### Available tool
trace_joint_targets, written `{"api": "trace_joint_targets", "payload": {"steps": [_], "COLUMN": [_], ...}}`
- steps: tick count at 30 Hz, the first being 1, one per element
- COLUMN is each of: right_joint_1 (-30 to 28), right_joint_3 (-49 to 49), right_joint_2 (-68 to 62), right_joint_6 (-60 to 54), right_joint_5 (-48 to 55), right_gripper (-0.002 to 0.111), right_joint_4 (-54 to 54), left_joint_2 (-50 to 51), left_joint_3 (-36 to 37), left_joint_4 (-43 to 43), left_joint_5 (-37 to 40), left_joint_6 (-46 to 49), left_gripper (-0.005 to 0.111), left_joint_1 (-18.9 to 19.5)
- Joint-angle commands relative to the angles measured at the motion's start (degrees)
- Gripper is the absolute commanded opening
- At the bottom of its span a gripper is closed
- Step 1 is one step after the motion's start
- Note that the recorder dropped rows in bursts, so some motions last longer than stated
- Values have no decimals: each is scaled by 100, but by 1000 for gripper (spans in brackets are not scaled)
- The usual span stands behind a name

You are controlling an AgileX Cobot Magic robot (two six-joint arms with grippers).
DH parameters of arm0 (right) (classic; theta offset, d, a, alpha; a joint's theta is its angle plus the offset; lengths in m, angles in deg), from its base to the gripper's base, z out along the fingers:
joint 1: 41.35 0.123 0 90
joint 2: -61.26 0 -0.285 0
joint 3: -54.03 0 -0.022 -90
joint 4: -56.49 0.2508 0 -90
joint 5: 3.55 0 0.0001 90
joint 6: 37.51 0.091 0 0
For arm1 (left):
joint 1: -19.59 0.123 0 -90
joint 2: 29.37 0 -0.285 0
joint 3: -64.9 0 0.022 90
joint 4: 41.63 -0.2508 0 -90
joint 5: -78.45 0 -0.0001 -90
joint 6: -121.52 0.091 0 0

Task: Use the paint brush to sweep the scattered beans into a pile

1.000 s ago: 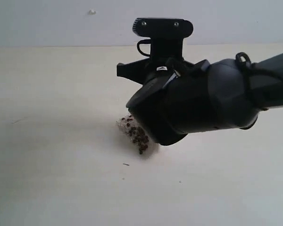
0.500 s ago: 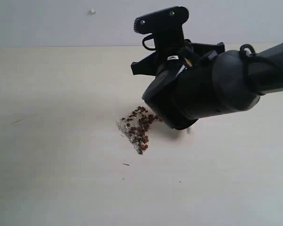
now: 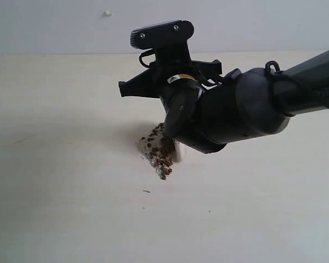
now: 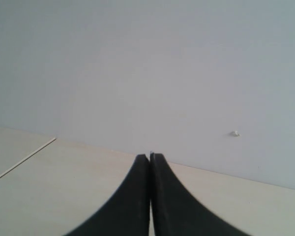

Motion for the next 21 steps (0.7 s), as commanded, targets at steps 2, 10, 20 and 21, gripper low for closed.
{"api": "trace_joint_targets", "payload": {"steps": [2,10,20,21], "right_joint_1": [44,119,105,105], "right_joint_3": [-23,-23,-23,-23], "right_joint_2": [79,730,988,937], "right_joint_6": [80,-795,-2566,-2559], "right_joint_5": [263,111,-261,-194], "right_gripper": [0,0,0,0], "right_joint_4": [-53,380,195,-98], "left_joint_2": [-36,-36,-36,-36], "left_joint_3": [15,15,15,15], "left_joint_4": [-23,-23,-23,-23], "left_joint_5": [2,-10,-10,-10], "left_joint_6": [-17,-17,-17,-17], "left_gripper": [0,0,0,0], "left_joint_1": [-2,-2,-2,-2]}}
